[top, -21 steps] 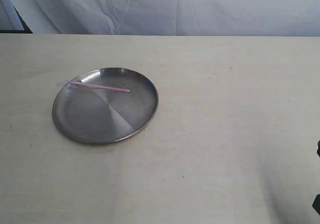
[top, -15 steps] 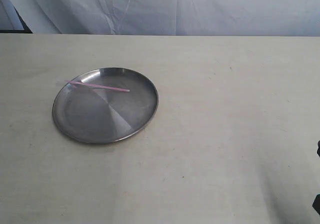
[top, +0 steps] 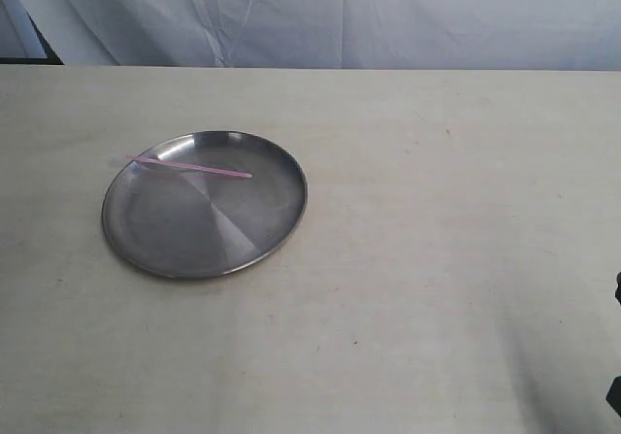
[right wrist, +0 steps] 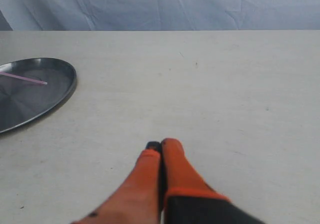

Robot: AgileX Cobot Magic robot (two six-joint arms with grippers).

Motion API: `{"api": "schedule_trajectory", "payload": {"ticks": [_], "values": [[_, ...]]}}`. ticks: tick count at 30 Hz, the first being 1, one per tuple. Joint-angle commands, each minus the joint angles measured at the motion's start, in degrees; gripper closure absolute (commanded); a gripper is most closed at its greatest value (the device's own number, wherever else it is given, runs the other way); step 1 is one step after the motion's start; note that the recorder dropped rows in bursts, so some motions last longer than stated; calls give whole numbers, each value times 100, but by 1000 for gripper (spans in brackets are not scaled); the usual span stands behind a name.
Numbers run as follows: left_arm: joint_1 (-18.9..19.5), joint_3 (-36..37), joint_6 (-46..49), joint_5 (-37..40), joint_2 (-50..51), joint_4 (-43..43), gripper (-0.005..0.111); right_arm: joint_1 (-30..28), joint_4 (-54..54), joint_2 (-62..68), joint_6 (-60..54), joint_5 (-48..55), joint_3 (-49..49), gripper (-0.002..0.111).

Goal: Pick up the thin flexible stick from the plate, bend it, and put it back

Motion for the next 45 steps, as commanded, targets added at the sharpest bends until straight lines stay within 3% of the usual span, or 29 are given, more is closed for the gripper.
{"api": "schedule_trajectory", "payload": {"ticks": [1, 4, 8, 12, 16, 22, 33, 40, 45], "values": [[-62, -1409, 1662, 925, 1924, 127, 107, -33, -16, -35, -3, -42, 10, 109], [-62, -2066, 2557, 751, 2963, 163, 103, -33, -16, -35, -3, -42, 10, 109], [-62, -2650, 3781, 481, 4166, 543, 87, -33, -5, -35, -3, -42, 10, 109], [-62, -2968, 3870, 563, 5036, 1487, 61, -33, -5, -35, -3, -42, 10, 109], [-62, -3125, 3870, 491, 5667, 1670, 48, -33, -5, -35, -3, -42, 10, 109], [-62, -3510, 3870, 161, 6450, 1503, 47, -33, -5, -35, -3, -42, 10, 109], [-62, -4708, 3894, 1031, 7876, 1245, 47, -33, -5, -35, -3, -42, 10, 109], [-62, -4781, 5453, 1357, 8106, 1005, 50, -33, -5, -35, -3, -42, 10, 109], [-62, -4781, 6168, 1175, 8245, 851, 50, -33, -5, -35, -3, -42, 10, 109]]}}
